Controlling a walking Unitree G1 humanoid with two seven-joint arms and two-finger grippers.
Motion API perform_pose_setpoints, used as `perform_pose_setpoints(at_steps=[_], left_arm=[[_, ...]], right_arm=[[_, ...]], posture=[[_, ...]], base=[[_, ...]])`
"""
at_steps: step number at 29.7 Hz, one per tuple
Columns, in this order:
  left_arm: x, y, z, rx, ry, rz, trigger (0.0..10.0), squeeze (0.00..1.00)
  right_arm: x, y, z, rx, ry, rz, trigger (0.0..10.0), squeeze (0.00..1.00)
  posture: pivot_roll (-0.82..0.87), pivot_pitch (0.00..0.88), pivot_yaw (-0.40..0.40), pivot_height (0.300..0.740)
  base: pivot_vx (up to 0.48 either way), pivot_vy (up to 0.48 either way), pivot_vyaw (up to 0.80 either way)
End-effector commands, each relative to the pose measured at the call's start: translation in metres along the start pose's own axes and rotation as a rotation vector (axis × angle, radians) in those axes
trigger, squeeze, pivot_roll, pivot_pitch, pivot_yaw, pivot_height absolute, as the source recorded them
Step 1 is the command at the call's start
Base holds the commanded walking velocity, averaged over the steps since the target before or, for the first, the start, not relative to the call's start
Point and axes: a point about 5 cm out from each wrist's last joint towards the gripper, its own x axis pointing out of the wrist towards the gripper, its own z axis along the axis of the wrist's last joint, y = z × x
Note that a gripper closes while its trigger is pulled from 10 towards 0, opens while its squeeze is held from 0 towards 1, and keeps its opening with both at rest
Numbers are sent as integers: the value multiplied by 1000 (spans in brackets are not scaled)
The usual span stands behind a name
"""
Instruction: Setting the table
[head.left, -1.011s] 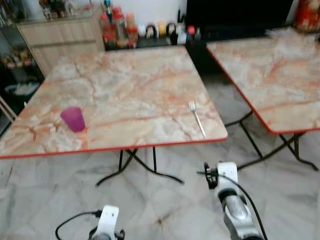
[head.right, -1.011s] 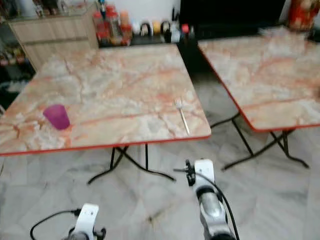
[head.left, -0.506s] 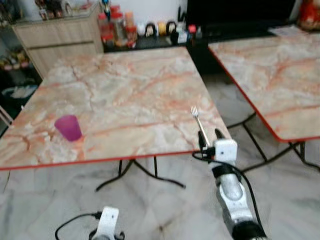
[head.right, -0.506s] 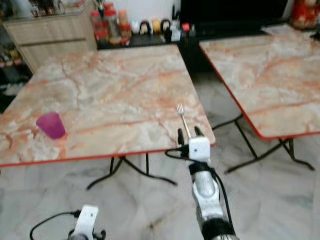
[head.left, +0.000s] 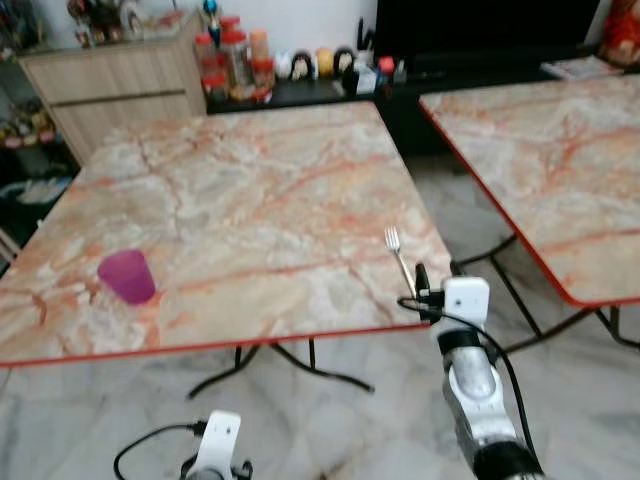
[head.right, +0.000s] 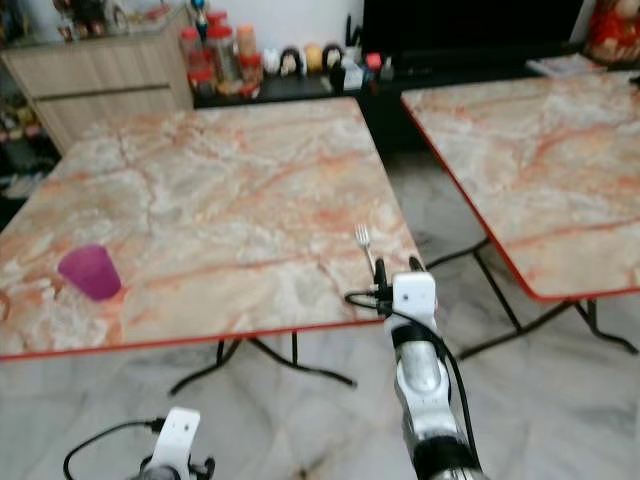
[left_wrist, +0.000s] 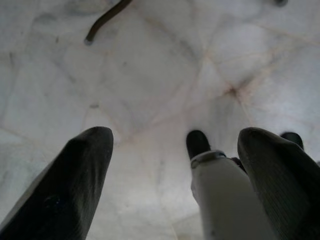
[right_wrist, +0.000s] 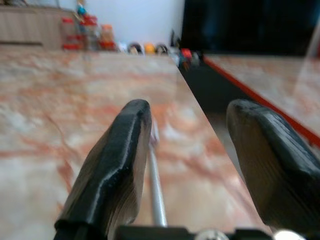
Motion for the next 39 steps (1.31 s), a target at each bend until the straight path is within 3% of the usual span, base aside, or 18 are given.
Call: perform_pose_setpoints(at_steps=[1,7,29,39], left_arm=[[-1,7,-6,-1,20,20,10000,0],[-1,6,-8,-6,24,19,10000,0],[-1,7,-4,-12,15,21,10000,0],[-1,9,-7,-7,23,28,10000,0]], right_arm=[[4,8,6,14,-15,15,10000,0],[4,15,7,20,-15,20,10000,0],[5,7,11,13,-16,-27,10000,0],[0,10,7,14,0,-19,10000,0]], posture=[[-67,0,29,740],[-69,0,33,740],[-73,0,39,740],[-72,0,41,740]], base=[[270,0,0],[271,0,0],[271,0,0],[0,0,0]])
